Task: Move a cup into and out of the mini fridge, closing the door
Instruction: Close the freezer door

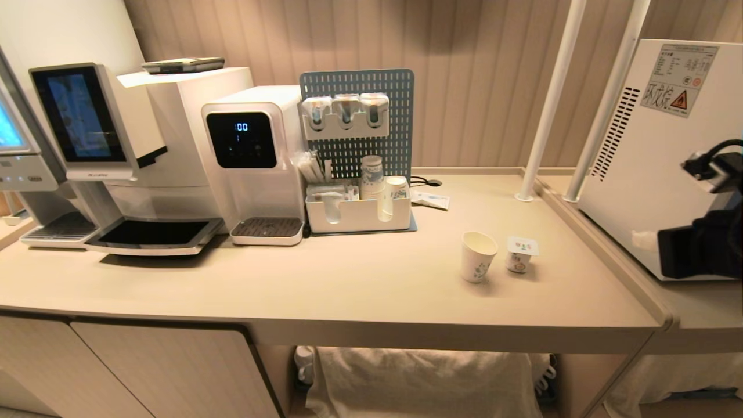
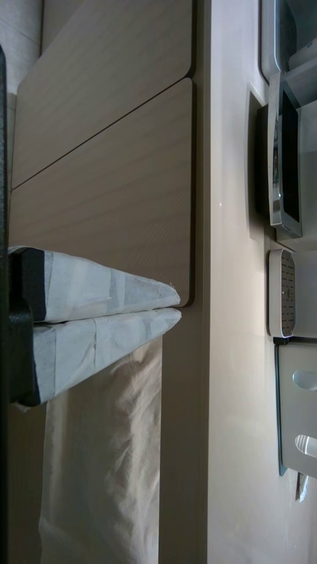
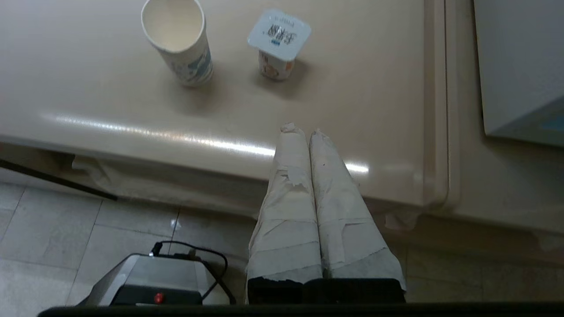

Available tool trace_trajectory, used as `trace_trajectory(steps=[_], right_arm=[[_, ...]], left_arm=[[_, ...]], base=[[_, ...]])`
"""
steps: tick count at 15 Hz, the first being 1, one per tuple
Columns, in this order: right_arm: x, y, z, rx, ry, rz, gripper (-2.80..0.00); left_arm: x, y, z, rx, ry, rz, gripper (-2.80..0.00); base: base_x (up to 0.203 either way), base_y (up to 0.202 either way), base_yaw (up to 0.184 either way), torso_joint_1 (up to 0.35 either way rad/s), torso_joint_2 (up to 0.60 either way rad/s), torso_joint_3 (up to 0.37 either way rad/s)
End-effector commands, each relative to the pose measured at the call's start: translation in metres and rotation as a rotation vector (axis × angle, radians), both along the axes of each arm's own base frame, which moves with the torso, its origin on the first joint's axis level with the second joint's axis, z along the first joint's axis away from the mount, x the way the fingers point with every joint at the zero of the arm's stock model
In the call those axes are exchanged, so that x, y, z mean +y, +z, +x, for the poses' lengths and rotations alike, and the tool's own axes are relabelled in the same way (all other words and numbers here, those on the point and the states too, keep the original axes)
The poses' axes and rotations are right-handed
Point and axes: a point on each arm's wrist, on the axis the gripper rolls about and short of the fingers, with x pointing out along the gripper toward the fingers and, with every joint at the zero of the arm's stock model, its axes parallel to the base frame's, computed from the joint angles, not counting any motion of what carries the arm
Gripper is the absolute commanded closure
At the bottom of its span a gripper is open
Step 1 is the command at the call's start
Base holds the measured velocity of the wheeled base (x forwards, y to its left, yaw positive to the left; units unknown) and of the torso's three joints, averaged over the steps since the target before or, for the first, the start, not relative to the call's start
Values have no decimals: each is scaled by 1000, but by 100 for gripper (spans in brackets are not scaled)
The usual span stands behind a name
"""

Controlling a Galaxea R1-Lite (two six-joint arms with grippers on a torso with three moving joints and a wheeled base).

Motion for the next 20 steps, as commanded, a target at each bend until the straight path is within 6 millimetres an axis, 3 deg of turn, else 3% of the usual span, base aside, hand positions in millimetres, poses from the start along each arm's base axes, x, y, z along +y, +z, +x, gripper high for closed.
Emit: trace_trajectory(steps=[1, 3, 5, 7, 9, 13, 20], right_arm=[[-1, 13, -68, -30, -3, -1, 0], [-2, -6, -121, -28, -5, 0, 0], [-3, -39, -171, -63, -8, -1, 0], [-4, -77, -206, -108, -15, -2, 0], [-4, -108, -228, -178, -18, 1, 0], [-4, -135, -248, -394, -15, 10, 0], [-4, -137, -234, -610, -16, -28, 0]], left_arm=[[0, 0, 0, 0, 0, 0, 0], [0, 0, 0, 1, 0, 0, 0], [0, 0, 0, -1, 0, 0, 0], [0, 0, 0, 0, 0, 0, 0], [0, 0, 0, -1, 0, 0, 0], [0, 0, 0, -1, 0, -1, 0], [0, 0, 0, 0, 0, 0, 0]], base=[[0, 0, 0, 0, 0, 0], [0, 0, 0, 0, 0, 0], [0, 0, 0, 0, 0, 0], [0, 0, 0, 0, 0, 0], [0, 0, 0, 0, 0, 0], [0, 0, 0, 0, 0, 0], [0, 0, 0, 0, 0, 0]])
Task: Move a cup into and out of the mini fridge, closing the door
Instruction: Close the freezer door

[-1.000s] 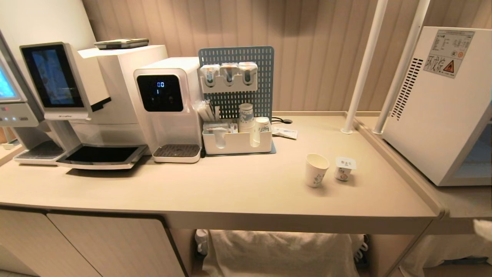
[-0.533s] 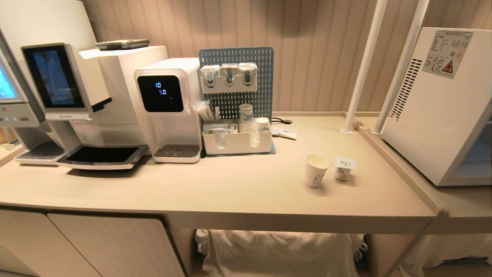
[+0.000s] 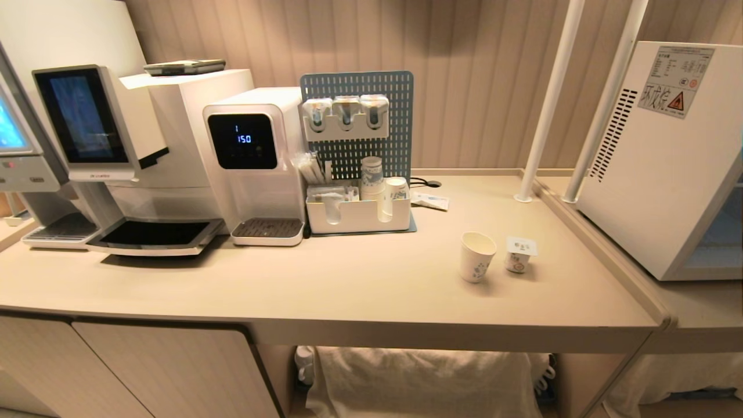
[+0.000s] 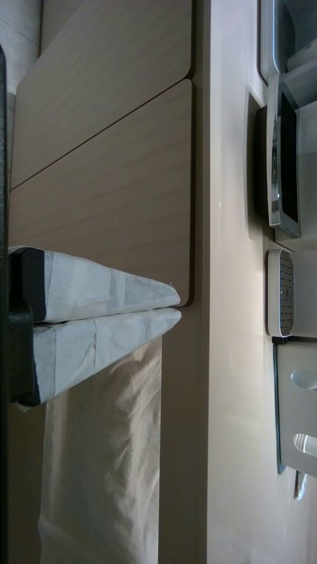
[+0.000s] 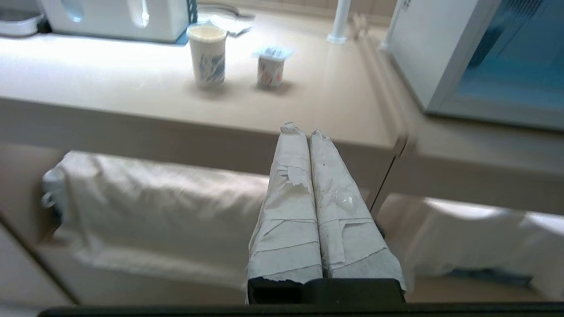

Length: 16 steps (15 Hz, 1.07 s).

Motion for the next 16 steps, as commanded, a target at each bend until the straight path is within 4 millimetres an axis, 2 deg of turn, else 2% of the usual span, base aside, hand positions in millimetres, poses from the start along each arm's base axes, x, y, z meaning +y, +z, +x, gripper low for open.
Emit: trace_trajectory(steps=[1, 16], right_arm=[[0, -1, 1, -37, -2, -22, 0], [0, -3, 2, -22, 1, -22, 0]], left_arm=[[0, 0, 0, -1, 0, 0, 0], [0, 0, 0, 7, 0, 6, 0]], base=[[0, 0, 0, 0, 0, 0], [-8, 0, 0, 0, 1, 0]])
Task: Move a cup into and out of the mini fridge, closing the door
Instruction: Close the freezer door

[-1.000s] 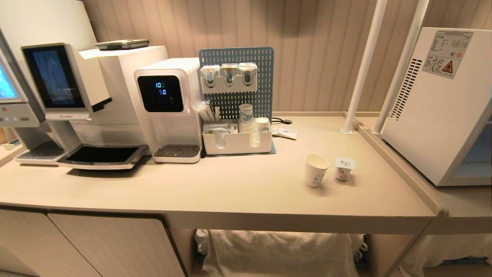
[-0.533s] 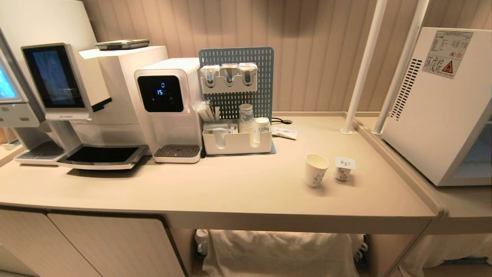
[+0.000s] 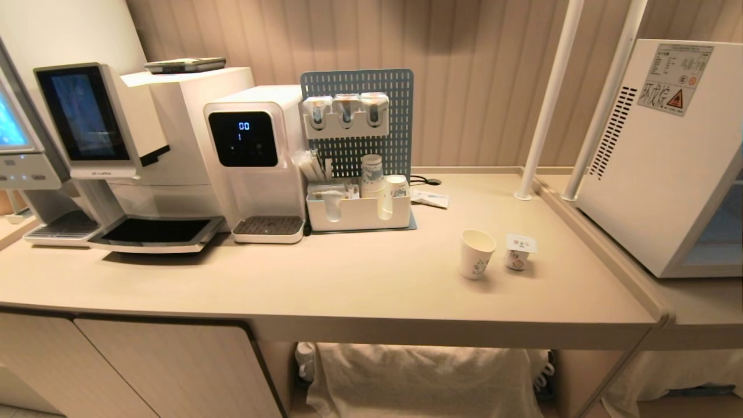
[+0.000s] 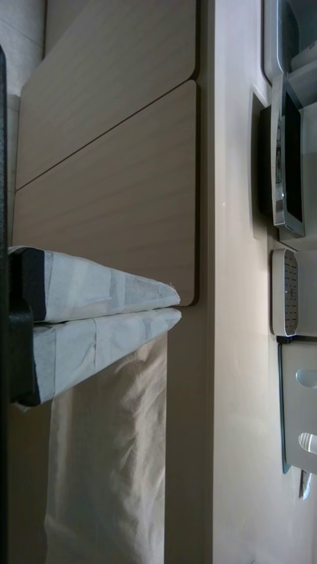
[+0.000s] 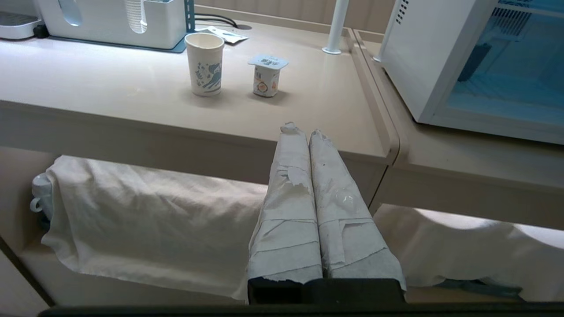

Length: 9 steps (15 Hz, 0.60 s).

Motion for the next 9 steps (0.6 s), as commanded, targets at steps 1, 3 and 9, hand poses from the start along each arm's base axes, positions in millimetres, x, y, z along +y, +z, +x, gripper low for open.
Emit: trace_trajectory(steps=[1, 3, 9], right_arm=[[0, 0, 0, 1, 1, -2, 0], [0, 0, 0, 0, 1, -1, 0], [0, 0, 0, 0, -1, -2, 0]], left_arm=[[0, 0, 0, 2, 0, 1, 0], [0, 0, 0, 2, 0, 1, 0], [0, 0, 0, 2, 0, 2, 0]], base=[[-178, 0, 2, 2, 9, -3], [-200, 0, -1, 2, 0, 6], [-187, 0, -1, 4, 3, 5]])
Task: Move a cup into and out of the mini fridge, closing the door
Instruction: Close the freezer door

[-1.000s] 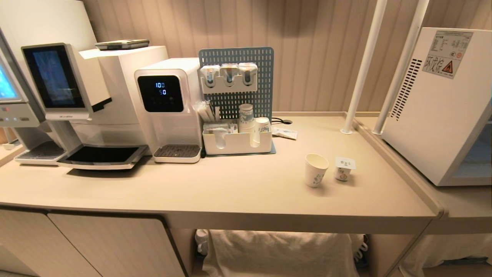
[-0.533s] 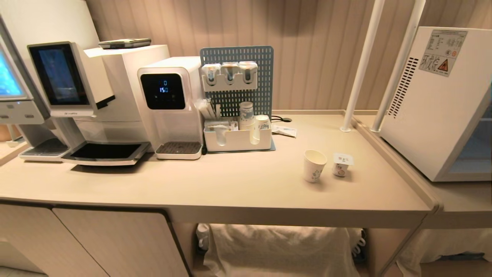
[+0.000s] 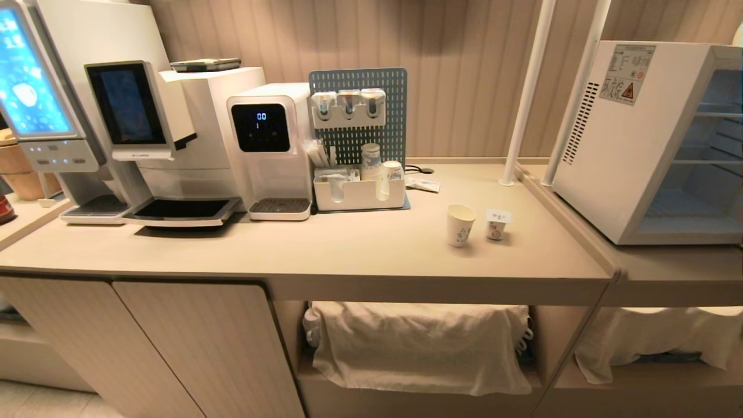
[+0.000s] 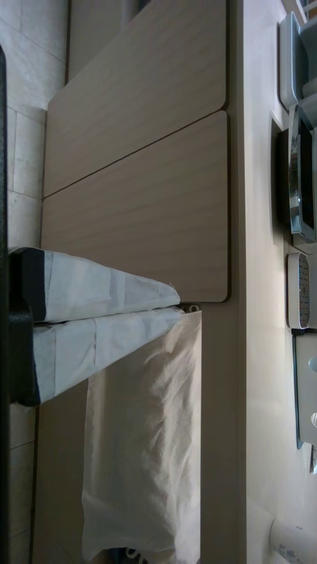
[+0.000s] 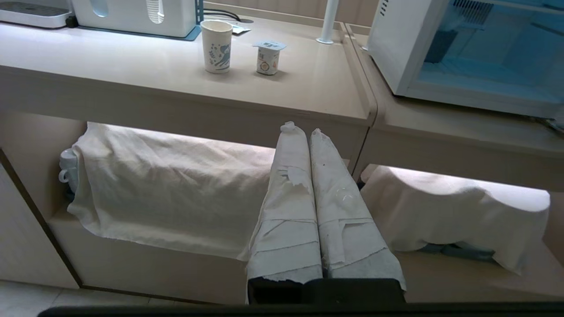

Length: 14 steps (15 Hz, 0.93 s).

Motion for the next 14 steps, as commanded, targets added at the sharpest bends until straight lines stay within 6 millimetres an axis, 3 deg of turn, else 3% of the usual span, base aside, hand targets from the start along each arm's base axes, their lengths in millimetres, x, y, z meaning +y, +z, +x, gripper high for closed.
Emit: trace_trajectory(steps=[1, 14], right_arm=[[0, 0, 0, 0, 0, -5, 0], [0, 0, 0, 1, 0, -21, 0]], left_arm=[[0, 0, 0, 1, -1, 1, 0], [0, 0, 0, 1, -11, 94, 0]], base=[[-122, 0, -3, 0, -8, 2], [0, -14, 1, 1, 1, 1]])
